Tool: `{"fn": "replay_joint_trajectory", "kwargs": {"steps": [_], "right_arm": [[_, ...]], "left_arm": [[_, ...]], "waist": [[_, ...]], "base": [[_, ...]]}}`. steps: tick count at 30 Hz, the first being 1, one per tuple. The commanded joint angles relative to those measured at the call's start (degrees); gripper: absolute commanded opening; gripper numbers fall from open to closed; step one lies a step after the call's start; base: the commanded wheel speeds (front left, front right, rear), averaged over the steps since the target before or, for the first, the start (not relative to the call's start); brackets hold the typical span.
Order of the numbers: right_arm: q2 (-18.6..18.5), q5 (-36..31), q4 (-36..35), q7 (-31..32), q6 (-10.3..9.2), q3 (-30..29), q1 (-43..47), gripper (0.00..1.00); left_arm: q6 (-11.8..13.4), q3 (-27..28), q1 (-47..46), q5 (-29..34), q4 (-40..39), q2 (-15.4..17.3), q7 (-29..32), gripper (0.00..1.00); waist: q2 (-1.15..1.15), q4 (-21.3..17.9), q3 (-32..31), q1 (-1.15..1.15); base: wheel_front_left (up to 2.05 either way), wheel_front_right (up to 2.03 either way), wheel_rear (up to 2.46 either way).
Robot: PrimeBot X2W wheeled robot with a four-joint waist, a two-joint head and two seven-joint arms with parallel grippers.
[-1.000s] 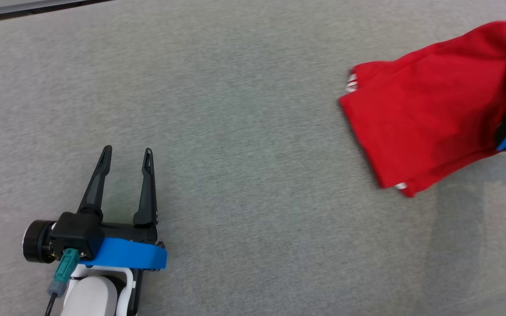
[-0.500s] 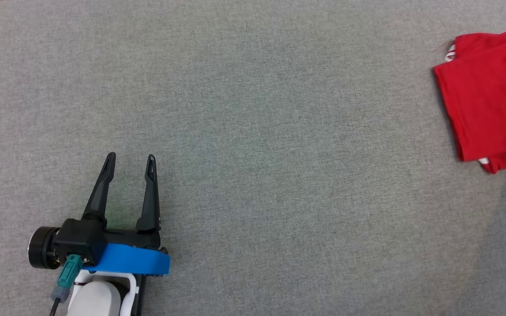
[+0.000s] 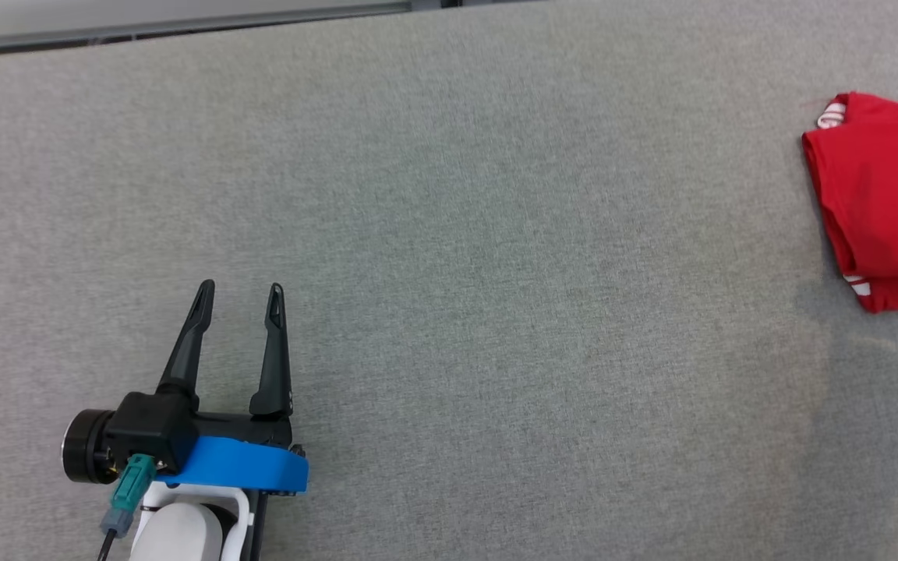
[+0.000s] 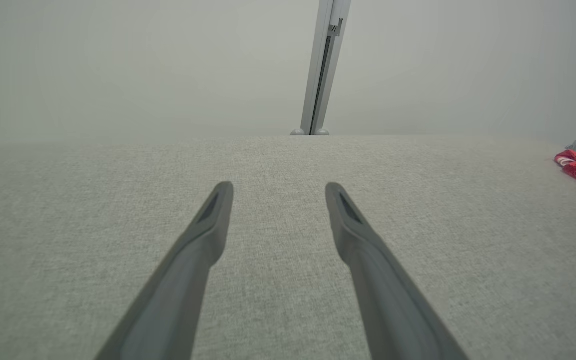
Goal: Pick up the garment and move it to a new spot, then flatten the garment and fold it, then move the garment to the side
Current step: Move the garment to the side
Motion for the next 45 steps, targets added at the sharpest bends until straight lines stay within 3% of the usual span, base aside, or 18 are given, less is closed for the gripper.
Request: {"fn": "replay_joint_trajectory", "kwargs": {"steps": [1, 12, 22, 30, 45], "right_arm": [[0.5, 0.5, -0.4, -0.8, 0.01, 1.5, 1.1, 1.0], [5.8, 2.6, -3.6, -5.8, 0.01, 15.2, 9.3, 1.0], [16.2, 1.3, -10.7, -13.1, 0.01, 15.4, 27.0, 1.0], [16.5, 6.9, -13.3, -15.8, 0.01, 19.9, 36.4, 1.0], [16.6, 7.5, -11.4, -16.5, 0.01, 23.2, 37.4, 1.0]], "left_arm": [[0.3, 0.4, 0.1, -0.4, 0.4, -0.2, -0.5, 1.0], [1.1, 0.9, 2.7, -2.6, 5.1, -1.8, -1.9, 1.0], [1.8, 2.0, 7.8, -3.7, 7.9, -2.9, -2.4, 1.0], [2.4, 2.9, 11.2, -4.1, 9.2, -3.1, -2.4, 1.0], [1.9, 3.3, 11.8, -3.3, 9.9, -3.7, -2.4, 1.0]], "waist": [[0.0, 0.0, -1.3, 0.0], [0.0, 3.9, -10.2, 0.0], [0.0, 6.9, -15.5, 0.0], [0.0, 8.1, -17.3, 0.0], [0.0, 8.0, -18.9, 0.0]], "base": [[0.0, 0.0, 0.0], [0.0, 0.0, 0.0], [0.0, 0.0, 0.0], [0.0, 0.0, 0.0], [0.0, 0.0, 0.0]]}}
